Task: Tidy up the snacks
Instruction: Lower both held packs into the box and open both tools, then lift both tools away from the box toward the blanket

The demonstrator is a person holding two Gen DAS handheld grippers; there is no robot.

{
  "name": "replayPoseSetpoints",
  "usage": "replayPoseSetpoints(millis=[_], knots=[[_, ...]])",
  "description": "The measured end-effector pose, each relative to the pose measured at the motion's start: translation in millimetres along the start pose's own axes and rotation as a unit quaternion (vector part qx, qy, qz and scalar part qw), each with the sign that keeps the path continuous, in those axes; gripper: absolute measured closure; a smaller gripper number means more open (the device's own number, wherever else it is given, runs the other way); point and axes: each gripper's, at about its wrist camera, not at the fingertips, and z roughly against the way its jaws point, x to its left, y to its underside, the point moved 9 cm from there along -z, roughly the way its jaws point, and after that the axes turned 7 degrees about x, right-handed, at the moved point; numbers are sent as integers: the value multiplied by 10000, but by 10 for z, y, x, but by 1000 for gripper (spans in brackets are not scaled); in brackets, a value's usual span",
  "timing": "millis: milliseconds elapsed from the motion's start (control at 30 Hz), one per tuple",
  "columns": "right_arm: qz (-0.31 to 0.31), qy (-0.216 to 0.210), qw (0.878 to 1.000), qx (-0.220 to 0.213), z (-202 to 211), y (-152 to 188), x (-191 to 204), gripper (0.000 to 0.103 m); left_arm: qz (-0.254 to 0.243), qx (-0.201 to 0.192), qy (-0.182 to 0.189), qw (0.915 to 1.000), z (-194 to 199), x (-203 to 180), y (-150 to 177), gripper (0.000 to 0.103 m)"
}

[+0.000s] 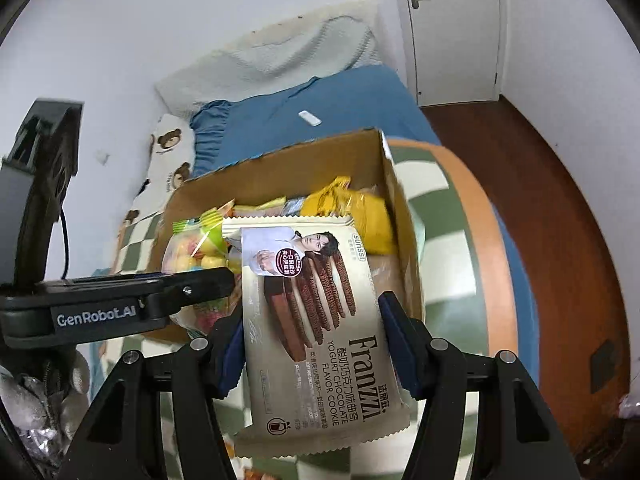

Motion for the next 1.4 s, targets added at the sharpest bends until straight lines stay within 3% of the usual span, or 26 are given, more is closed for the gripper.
replayPoseSetpoints(millis=[233, 367, 433, 667, 900, 1167, 1400], knots=[[-77, 153, 9993, 341, -492, -315, -54, 38, 245, 762, 62, 9968, -443, 109, -219, 55], [-138, 343, 9982, 473, -649, -343, -126, 11, 421, 878, 124, 9952, -574, 193, -215, 50], [-191, 254, 9980, 550, -674, -295, -153, 7, 449, 844, 81, 9954, -589, 248, -192, 35], [-186, 464, 9963, 699, -737, -221, -233, 6, 381, 593, -319, 9970, -510, 412, -148, 27], [-67, 690, 9934, 915, -769, -107, -194, 6, 175, 146, -1166, 9929, -376, 641, -12, 13], [137, 770, 9928, 912, -736, 29, -81, 5, 284, -283, -1384, 9896, -171, 814, 203, 13], [267, 827, 9946, 576, -466, 151, 22, 5, 312, -793, -1557, 9841, 177, 854, 458, 12]])
